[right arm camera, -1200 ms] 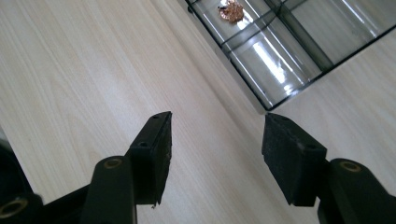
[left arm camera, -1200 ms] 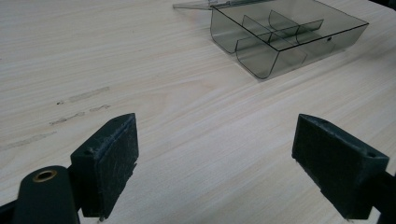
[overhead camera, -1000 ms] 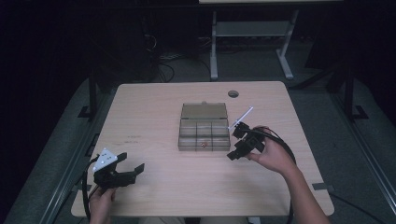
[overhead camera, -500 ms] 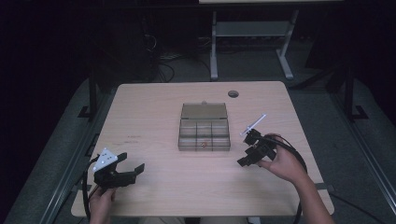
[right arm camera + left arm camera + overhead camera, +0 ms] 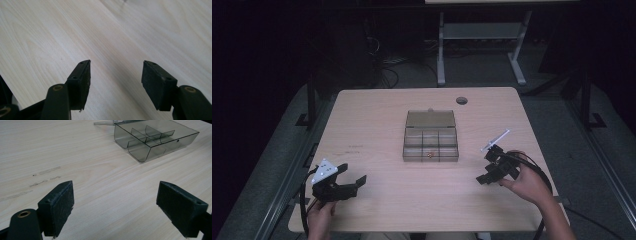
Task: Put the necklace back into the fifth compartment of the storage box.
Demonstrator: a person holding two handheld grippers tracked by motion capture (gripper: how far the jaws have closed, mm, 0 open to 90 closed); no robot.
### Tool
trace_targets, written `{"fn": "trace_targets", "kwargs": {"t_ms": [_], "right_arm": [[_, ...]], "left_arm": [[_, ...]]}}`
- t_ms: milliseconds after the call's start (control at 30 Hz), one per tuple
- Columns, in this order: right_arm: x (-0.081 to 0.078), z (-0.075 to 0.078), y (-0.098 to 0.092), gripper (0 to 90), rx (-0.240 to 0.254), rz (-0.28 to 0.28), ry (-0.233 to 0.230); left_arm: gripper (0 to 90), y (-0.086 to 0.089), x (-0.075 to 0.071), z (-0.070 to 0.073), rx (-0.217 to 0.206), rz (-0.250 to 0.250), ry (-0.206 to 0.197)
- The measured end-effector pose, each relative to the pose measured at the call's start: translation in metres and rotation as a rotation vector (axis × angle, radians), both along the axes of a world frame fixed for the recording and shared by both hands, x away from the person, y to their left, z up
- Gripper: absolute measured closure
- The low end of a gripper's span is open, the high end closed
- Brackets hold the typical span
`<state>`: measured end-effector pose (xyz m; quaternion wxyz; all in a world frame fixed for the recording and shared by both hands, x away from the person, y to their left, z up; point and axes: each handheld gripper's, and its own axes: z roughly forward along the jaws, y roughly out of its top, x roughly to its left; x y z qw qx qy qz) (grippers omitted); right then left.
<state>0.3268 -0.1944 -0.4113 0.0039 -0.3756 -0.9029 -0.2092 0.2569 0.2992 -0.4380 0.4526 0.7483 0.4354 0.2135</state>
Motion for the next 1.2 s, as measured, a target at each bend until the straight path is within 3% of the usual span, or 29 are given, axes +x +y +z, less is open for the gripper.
{"fn": "trace_targets", "kwargs": {"t_ms": [467, 833, 1200], "right_arm": [[-0.026, -0.021, -0.024, 39.2, 0.007, -0.039, 0.015], [-0.045, -0.028, -0.034, 38.6, 0.017, -0.060, 0.010], [-0.068, -0.031, -0.038, 37.1, 0.061, -0.078, -0.043]], "left_arm": [[14.3, -0.001, -0.001, -0.001, 0.003, -0.003, 0.000], [14.3, -0.003, -0.002, 0.000, 0.012, -0.012, -0.004], [14.3, -0.003, -0.002, -0.001, 0.023, -0.011, 0.005]]}}
